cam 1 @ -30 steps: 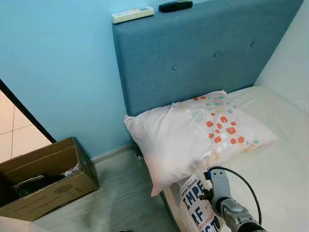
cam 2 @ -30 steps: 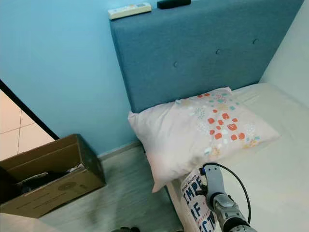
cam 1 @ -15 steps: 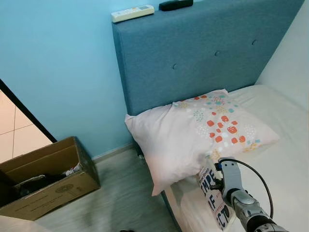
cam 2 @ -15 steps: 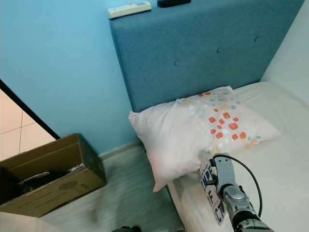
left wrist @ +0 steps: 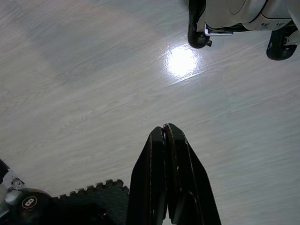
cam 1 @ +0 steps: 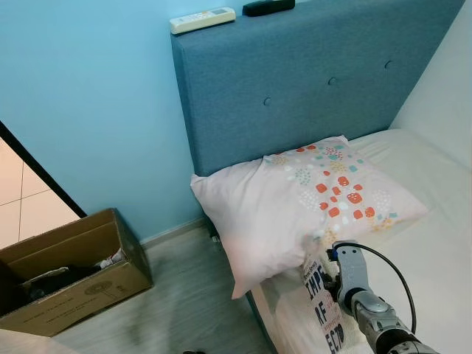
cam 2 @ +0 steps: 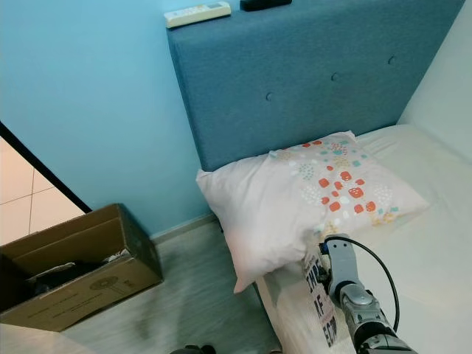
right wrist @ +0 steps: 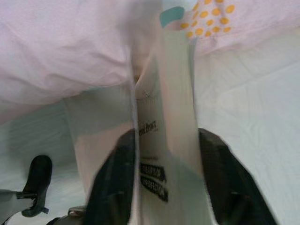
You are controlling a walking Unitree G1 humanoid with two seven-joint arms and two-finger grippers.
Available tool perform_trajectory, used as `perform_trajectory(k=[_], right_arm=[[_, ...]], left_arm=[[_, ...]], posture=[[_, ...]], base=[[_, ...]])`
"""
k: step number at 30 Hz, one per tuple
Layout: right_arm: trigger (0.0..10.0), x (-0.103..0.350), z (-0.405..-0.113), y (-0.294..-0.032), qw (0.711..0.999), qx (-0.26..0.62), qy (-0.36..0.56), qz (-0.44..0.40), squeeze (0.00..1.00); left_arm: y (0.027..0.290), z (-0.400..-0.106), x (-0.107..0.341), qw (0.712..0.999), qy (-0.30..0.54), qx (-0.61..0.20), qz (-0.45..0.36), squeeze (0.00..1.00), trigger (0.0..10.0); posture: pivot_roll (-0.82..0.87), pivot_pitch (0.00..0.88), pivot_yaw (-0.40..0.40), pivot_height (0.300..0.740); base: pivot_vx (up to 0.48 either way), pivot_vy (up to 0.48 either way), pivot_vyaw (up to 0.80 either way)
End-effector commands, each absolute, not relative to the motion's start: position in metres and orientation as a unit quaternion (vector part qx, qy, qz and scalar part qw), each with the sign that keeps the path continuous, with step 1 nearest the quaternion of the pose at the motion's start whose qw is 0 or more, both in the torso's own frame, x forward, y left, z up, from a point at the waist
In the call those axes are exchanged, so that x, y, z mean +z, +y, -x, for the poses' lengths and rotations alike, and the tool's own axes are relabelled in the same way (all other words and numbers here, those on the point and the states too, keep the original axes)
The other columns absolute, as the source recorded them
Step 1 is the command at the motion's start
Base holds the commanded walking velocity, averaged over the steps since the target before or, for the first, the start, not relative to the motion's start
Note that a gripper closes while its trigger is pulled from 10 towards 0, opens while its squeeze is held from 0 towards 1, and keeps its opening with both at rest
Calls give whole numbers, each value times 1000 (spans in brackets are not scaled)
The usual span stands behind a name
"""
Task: Clean up the room
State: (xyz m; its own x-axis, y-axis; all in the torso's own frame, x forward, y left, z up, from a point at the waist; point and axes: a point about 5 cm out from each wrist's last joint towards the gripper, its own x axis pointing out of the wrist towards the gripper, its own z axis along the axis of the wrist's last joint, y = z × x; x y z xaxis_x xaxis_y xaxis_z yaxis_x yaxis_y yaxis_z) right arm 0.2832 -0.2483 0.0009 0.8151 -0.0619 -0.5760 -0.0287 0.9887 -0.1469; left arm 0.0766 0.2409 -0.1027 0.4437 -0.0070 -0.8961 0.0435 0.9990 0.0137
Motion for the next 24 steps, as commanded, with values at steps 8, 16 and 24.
perform_trajectory(k=[8, 16, 24], right_arm=[[10000, 0, -282, -250, 943, -10, 311, 113, 976], [10000, 7, -289, -253, 927, 1, 306, 218, 780], [10000, 13, -297, -249, 925, 6, 294, 240, 427]], left_arm=[[245, -62, -105, 836, 548, -12, -21, 0, 10000], [243, -64, -105, 836, 548, -12, -20, 0, 10000], [240, -68, -106, 838, 546, -11, -17, 0, 10000]], posture=[[92, 258, 42, 740], [85, 250, 39, 740], [75, 234, 27, 740]], base=[[0, 0, 0], [0, 0, 0], [0, 0, 0]])
